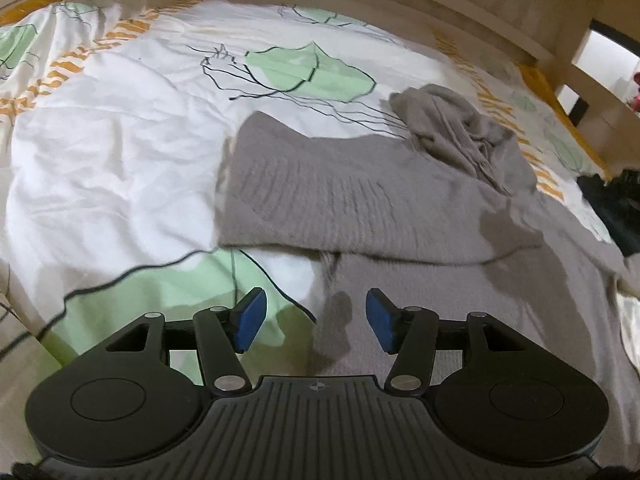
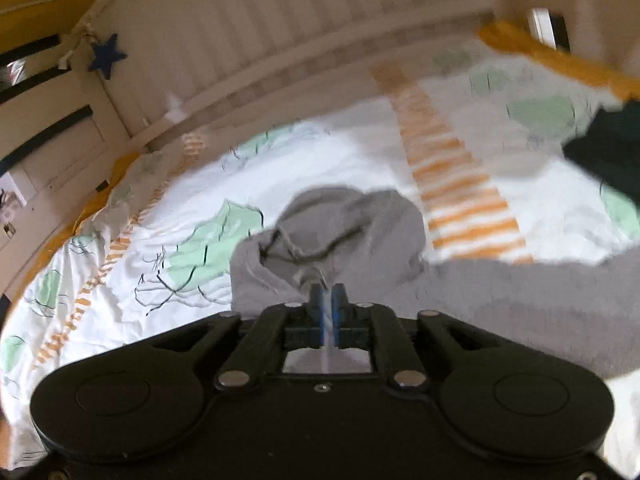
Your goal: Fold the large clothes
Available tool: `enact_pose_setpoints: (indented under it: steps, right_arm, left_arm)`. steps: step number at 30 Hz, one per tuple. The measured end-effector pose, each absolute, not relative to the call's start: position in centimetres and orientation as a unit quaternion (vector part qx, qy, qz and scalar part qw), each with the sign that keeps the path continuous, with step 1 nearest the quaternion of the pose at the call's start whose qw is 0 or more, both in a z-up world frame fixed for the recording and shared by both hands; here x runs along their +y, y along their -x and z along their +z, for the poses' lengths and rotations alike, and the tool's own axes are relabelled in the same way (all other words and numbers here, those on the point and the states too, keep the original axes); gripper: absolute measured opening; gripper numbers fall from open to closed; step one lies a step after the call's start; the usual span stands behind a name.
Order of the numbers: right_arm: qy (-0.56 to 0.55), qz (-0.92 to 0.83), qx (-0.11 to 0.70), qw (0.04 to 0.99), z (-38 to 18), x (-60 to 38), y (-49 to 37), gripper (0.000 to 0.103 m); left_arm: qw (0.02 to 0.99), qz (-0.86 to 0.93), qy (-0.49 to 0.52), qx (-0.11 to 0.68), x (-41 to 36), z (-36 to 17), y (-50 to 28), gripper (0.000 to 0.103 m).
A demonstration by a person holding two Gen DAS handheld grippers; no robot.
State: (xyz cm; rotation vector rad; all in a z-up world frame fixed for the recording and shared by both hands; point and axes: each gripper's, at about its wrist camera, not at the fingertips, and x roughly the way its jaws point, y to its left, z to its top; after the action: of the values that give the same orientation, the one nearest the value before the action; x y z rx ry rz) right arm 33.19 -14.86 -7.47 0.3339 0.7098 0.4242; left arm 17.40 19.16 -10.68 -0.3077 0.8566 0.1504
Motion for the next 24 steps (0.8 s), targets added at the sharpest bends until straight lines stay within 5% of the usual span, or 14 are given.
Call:
enact_pose_setpoints:
  steps: [2,3,10,11,12,13,24]
  right_arm:
    - [-0.158,0.212,0.358,0.896,-9.0,-14.6,-33.3,0.065]
    - [-0.157,0.215,0.364,0.893,-9.7,-14.2,-33.4,0.071]
    - [-0.184,0.216,0.418,0.863,-14.2,-12.7,-34.8,0.070]
    - [-0.185,0.218,0.419,0.862,-14.6,-12.5,-34.9,0.061]
    - [-0.181,0.217,0.417,0.864,-14.7,-12.2,-34.9,0.031]
    - [-0.179,0.218,0.418,0.864,-14.6,-12.0,-34.9,0.014]
    - [-0.187,0.185,0.285,0.922,-5.2,-17.6,-32.8,0.014]
  left_arm:
    - [0.894,0.074,0.151,0.415,19.4,-10.7,-17.5,0.053]
    - [0.893,0.073,0.152,0.417,19.6,-10.7,-17.4,0.053]
    - [0.890,0.065,0.175,0.415,20.5,-11.0,-17.1,0.053]
    - [0.890,0.064,0.178,0.415,20.6,-11.0,-17.1,0.053]
    - [0.889,0.063,0.179,0.416,20.8,-11.1,-17.1,0.053]
    - [0.889,0.063,0.179,0.418,20.8,-11.2,-17.2,0.053]
    - [0.893,0.057,0.145,0.423,20.7,-11.3,-19.1,0.053]
